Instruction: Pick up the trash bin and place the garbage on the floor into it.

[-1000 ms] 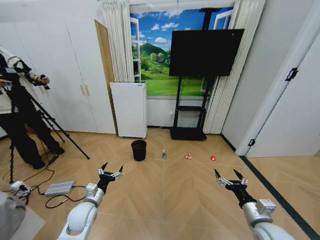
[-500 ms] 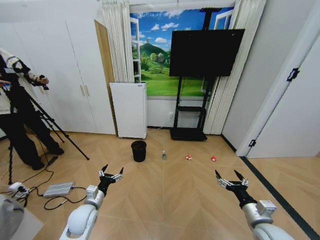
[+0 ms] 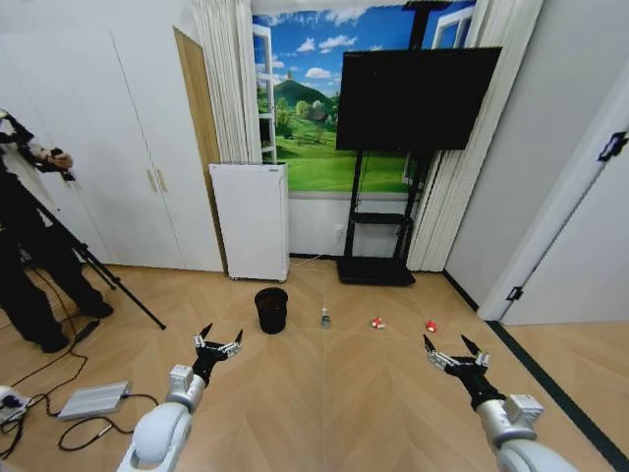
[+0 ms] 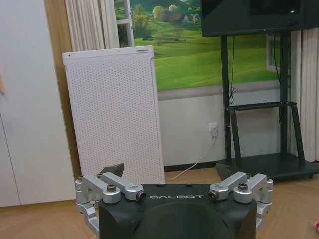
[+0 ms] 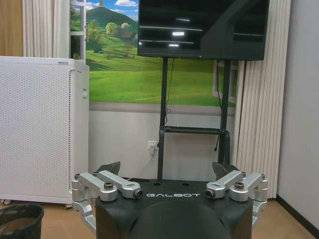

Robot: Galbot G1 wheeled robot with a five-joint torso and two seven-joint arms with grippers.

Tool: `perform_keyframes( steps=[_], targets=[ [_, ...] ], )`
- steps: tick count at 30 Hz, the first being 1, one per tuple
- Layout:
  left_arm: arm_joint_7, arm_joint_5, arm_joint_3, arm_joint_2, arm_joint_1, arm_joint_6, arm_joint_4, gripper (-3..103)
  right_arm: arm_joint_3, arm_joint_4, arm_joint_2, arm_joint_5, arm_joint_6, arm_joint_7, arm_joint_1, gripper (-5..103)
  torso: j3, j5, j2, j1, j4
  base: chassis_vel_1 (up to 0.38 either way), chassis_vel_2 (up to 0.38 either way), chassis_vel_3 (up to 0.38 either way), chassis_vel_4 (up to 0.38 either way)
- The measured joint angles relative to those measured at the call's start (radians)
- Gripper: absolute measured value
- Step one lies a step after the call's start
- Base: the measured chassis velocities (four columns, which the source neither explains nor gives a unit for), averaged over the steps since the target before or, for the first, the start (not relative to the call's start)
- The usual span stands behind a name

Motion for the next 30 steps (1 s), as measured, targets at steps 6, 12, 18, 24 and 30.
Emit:
perform_keyframes(
  steps=[6, 12, 18, 24, 30],
  targets=[
    [0.000, 0.002, 0.000, -0.003, 0.002, -0.001, 0.000, 100, 0.000, -0.004, 0.004, 0.000, 0.001, 0.000, 0.000, 100, 0.000, 0.0001, 0.000, 0.000, 0.0000, -0.364, 0.363, 0.376, -0.368],
    [0.000, 0.003, 0.001, -0.005, -0.001, -0.002, 0.004, 100, 0.000, -0.007, 0.004, 0.000, 0.001, 0.000, 0.004, 100, 0.000, -0.0003, 0.000, 0.000, -0.0001, -0.360, 0.367, 0.355, -0.360],
    [0.001, 0.007, 0.004, -0.008, -0.004, -0.005, 0.015, 100, -0.006, -0.015, 0.004, 0.000, 0.000, 0.000, 0.013, 100, 0.000, -0.0004, 0.000, 0.000, 0.0001, -0.338, 0.356, 0.358, -0.339],
    [0.002, 0.010, 0.006, -0.010, -0.006, -0.008, 0.022, 100, -0.010, -0.024, 0.004, -0.001, 0.000, 0.000, 0.020, 100, 0.000, -0.0003, 0.000, 0.000, -0.0001, -0.353, 0.352, 0.349, -0.351],
    [0.002, 0.012, 0.008, -0.011, -0.013, -0.009, 0.032, 100, -0.019, -0.039, 0.004, -0.008, 0.003, 0.022, 0.038, 100, 0.000, 0.0004, 0.000, 0.000, 0.0002, -0.347, 0.342, 0.361, -0.344]
  ],
)
